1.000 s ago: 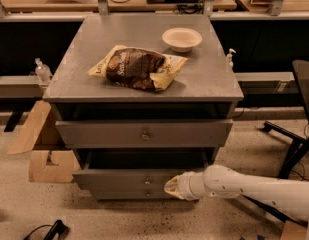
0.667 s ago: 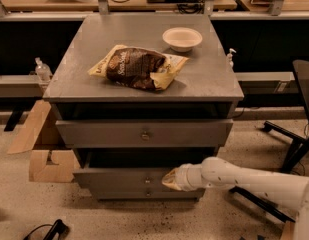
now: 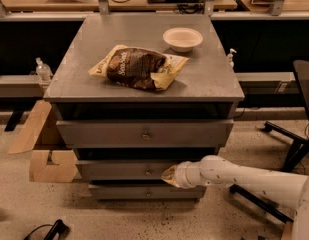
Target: Close middle drawer
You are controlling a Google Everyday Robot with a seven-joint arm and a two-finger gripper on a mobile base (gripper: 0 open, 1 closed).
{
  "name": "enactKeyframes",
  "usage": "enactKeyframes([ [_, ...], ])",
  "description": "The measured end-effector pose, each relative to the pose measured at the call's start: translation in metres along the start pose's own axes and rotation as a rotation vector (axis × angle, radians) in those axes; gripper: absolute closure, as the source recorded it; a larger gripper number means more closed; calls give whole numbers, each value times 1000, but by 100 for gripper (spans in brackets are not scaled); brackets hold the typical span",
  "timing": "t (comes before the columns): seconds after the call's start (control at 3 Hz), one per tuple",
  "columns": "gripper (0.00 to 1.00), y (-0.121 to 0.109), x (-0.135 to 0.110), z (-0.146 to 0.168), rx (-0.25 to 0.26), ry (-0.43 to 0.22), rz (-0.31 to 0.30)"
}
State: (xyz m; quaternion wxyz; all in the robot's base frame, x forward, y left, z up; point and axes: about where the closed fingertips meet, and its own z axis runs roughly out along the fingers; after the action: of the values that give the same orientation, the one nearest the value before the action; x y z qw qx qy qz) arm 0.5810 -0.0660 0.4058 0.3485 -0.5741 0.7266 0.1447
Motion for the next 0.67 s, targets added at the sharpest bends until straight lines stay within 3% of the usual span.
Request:
enactKeyframes([
  [0.67,16,3,-1,3,-6,-2,0],
])
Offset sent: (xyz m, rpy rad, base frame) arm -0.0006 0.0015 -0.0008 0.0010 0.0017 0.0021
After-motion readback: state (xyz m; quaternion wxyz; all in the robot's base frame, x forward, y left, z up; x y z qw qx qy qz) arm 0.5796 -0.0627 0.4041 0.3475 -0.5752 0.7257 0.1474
